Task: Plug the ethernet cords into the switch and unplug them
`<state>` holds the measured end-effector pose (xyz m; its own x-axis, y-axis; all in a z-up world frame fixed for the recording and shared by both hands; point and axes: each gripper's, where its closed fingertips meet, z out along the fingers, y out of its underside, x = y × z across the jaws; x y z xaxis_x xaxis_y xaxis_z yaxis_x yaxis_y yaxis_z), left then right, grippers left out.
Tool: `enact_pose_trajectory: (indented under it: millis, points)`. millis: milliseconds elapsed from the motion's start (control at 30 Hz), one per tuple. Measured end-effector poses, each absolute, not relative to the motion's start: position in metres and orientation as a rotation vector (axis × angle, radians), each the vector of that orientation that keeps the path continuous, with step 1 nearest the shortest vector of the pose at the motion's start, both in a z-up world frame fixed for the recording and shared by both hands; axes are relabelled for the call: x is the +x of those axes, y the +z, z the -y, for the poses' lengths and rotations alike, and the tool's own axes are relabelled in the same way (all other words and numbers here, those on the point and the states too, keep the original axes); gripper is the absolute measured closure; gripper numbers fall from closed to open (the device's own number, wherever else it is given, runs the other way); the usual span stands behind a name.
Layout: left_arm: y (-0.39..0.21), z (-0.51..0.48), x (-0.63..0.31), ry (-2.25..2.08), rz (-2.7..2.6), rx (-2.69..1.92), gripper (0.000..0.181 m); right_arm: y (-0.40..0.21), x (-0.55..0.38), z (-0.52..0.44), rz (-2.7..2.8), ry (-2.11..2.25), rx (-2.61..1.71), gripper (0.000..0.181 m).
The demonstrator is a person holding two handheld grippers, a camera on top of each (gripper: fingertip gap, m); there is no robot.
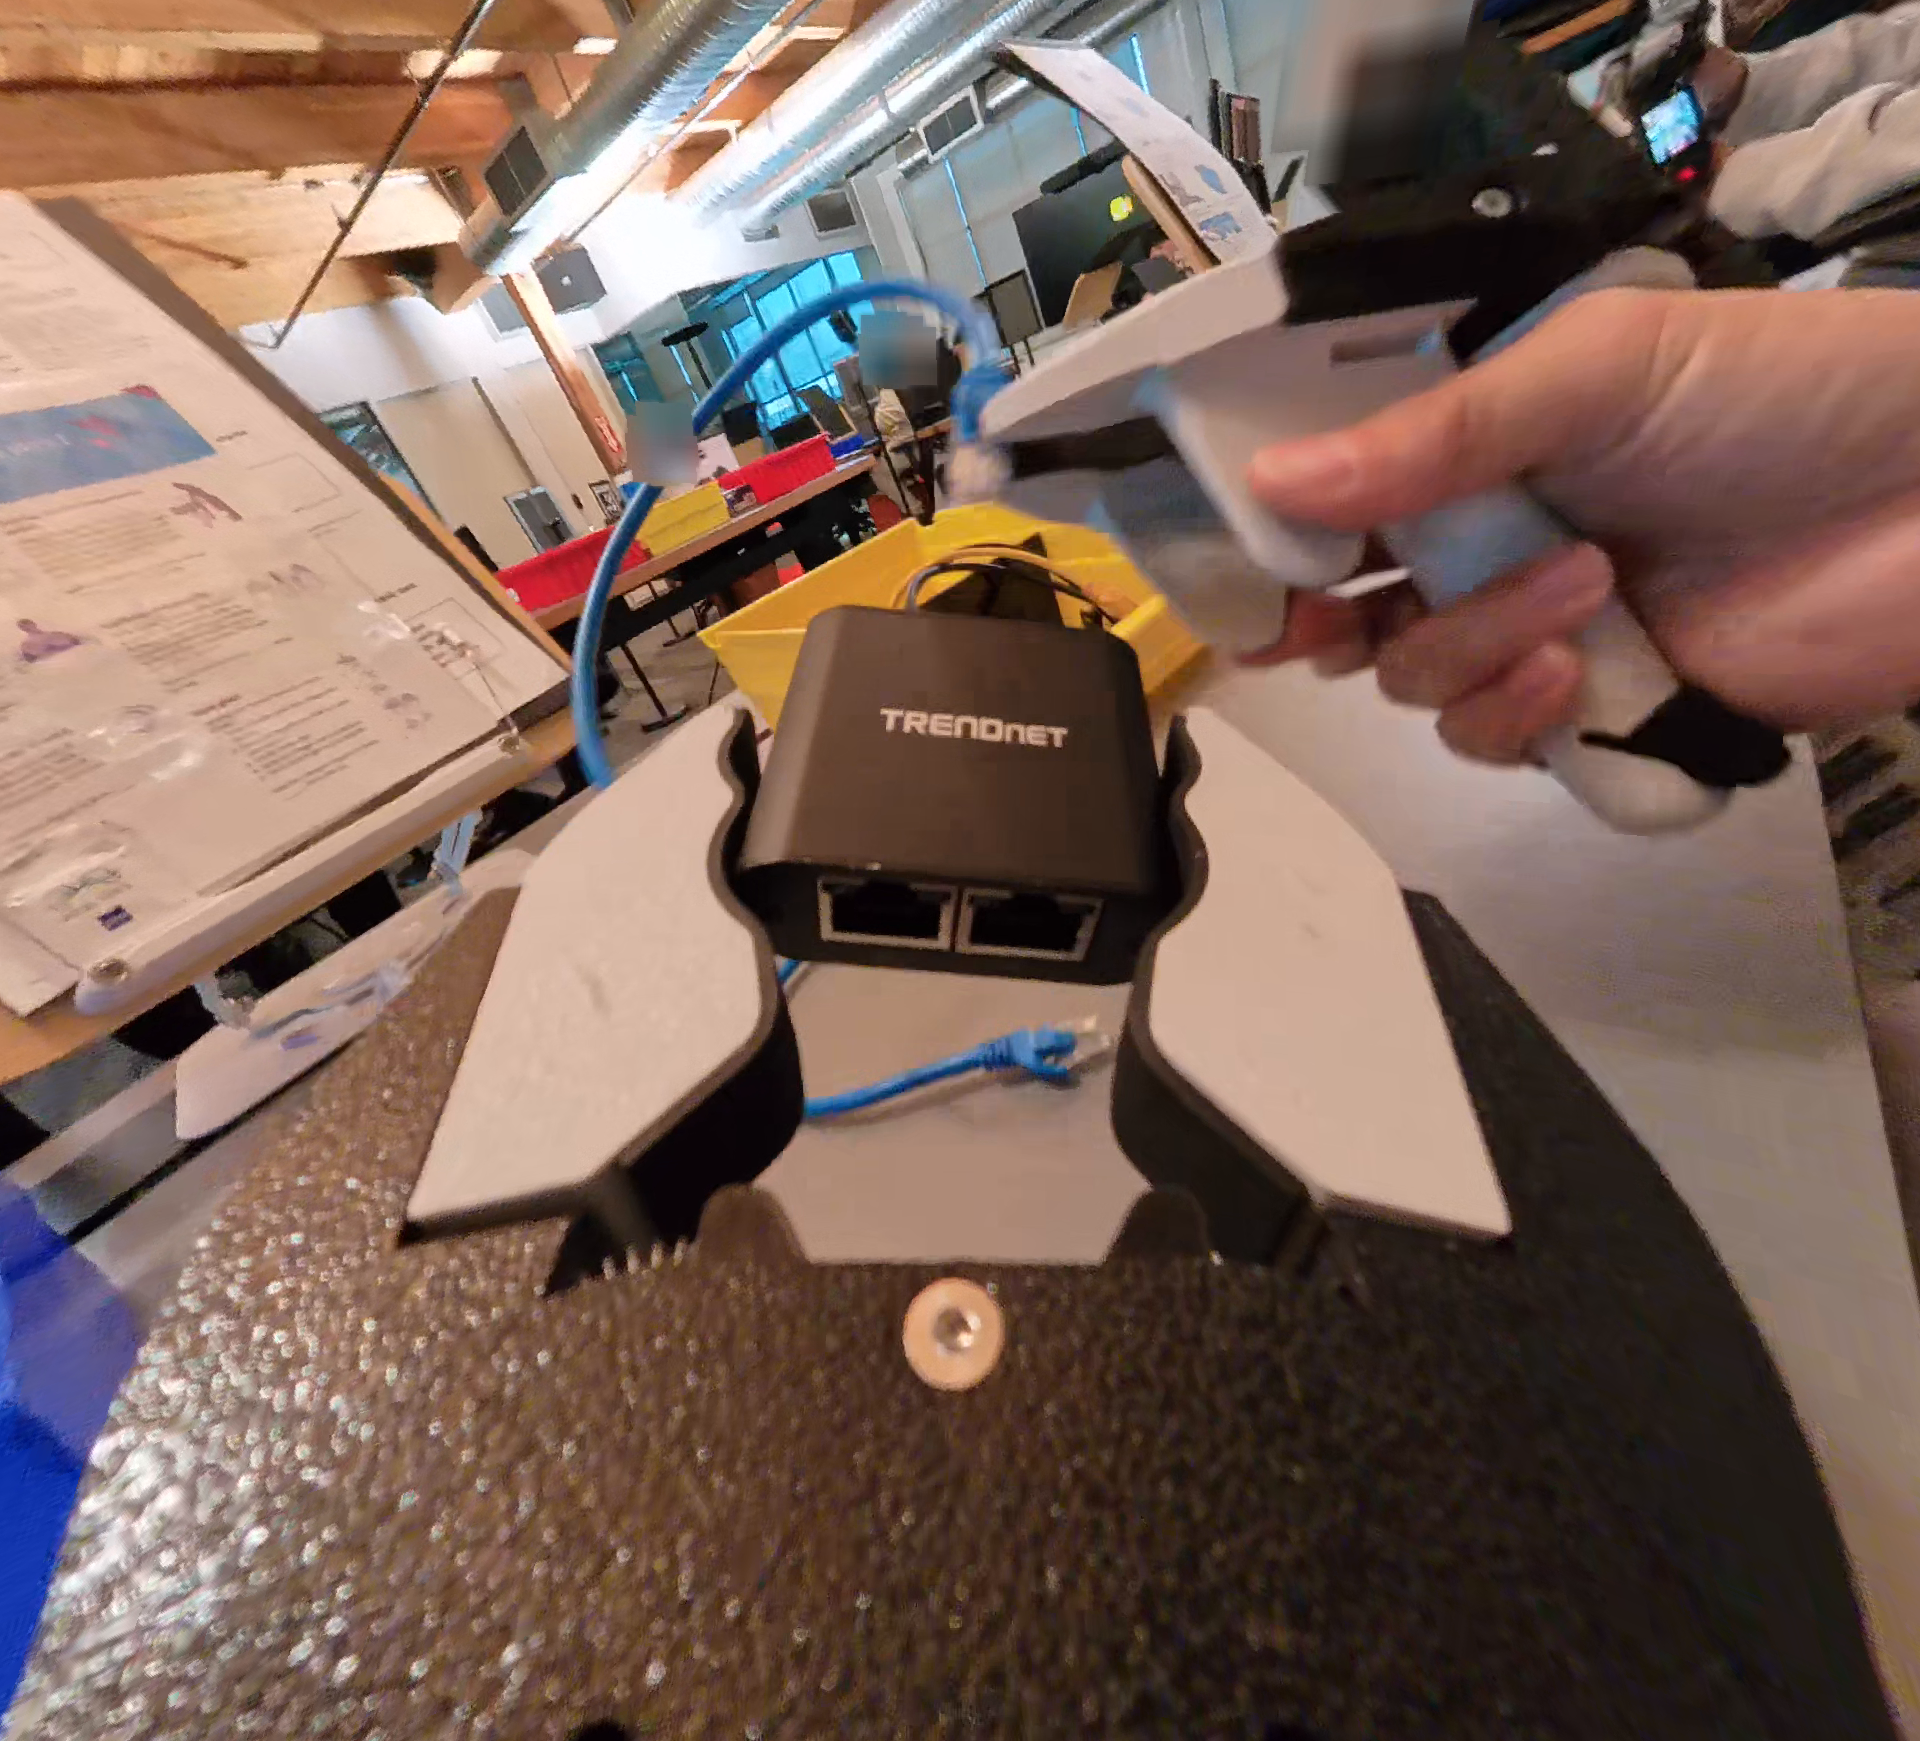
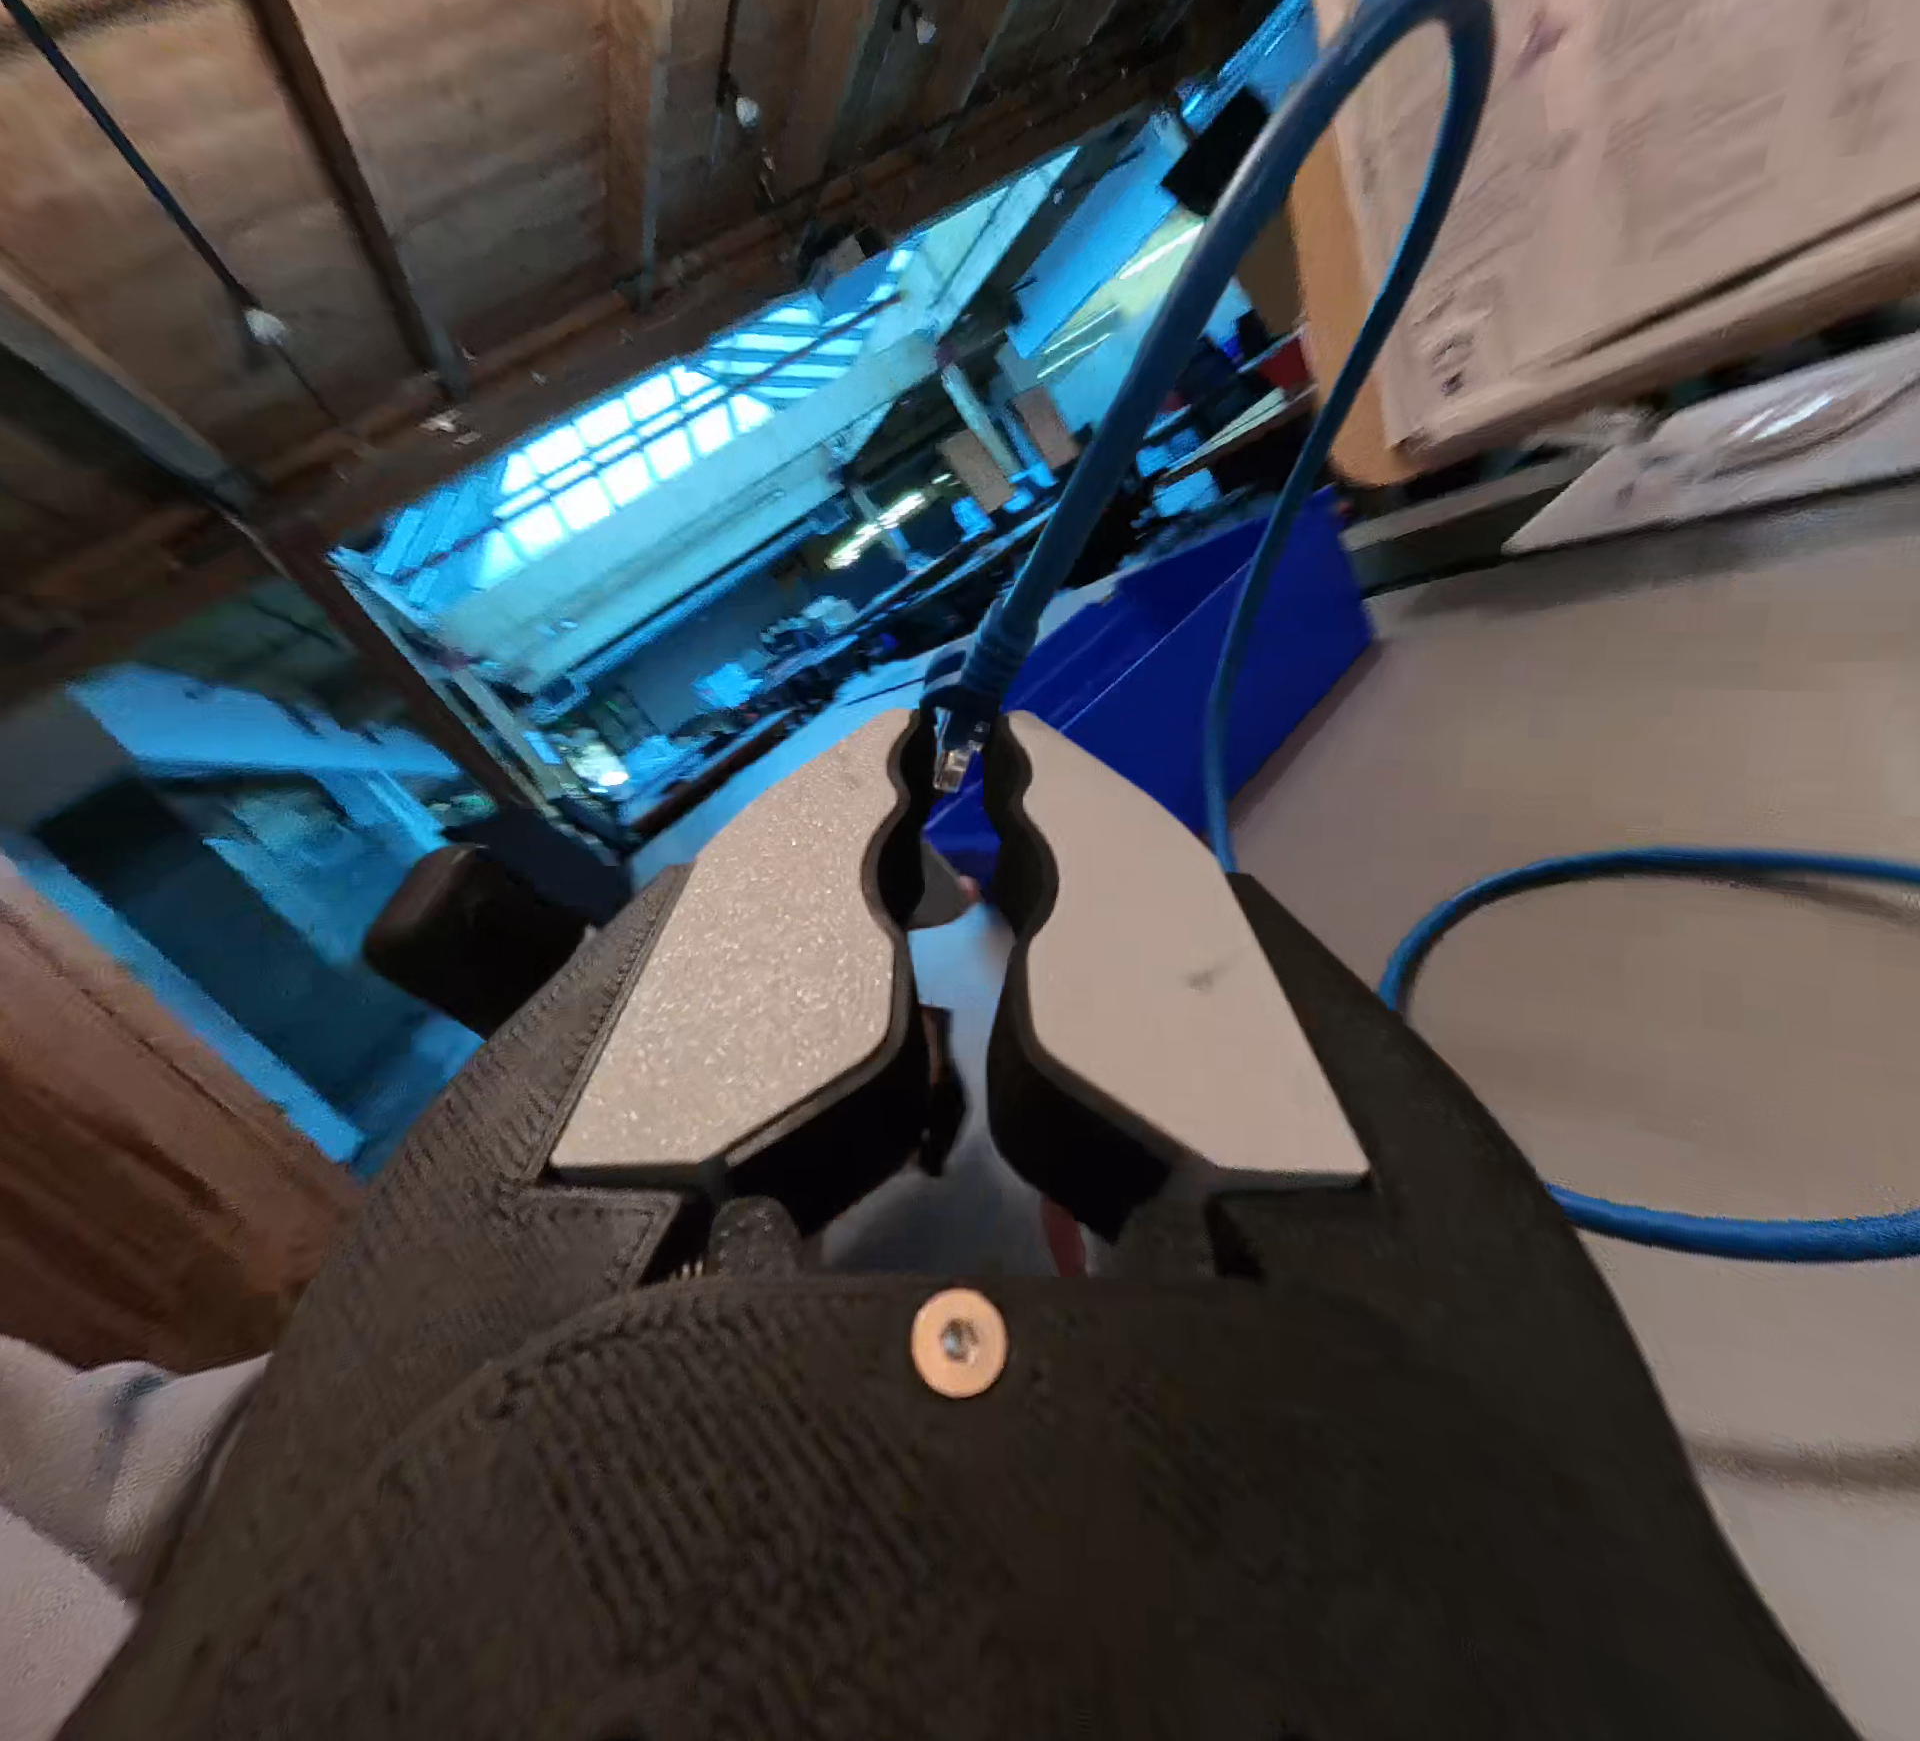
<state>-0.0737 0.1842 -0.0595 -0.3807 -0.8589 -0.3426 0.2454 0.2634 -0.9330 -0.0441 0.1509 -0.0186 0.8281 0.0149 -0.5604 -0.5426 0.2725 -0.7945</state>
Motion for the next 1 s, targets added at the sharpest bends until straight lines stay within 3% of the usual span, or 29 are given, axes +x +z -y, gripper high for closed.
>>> enact_pose_trajectory:
  millis: [300,500,667,1000]
  points:
    - [-0.045,-0.227,-0.076,-1.362,-1.383,-0.699,0.108,0.06,-0.045,-0.121,-0.125,0.109,-1.514,0.171]
    - [-0.048,-0.223,-0.075,-1.389,-1.404,-0.7,0.108,0.115,0.012,-0.093,-0.077,-0.057,-1.574,0.17]
    - [-0.053,-0.221,-0.074,-1.404,-1.423,-0.702,0.108,0.082,0.076,-0.068,-0.113,-0.108,-1.792,0.169]
    - [-0.059,-0.22,-0.073,-1.425,-1.443,-0.716,0.108,-0.028,0.15,-0.027,-0.501,0.136,-1.82,0.169]
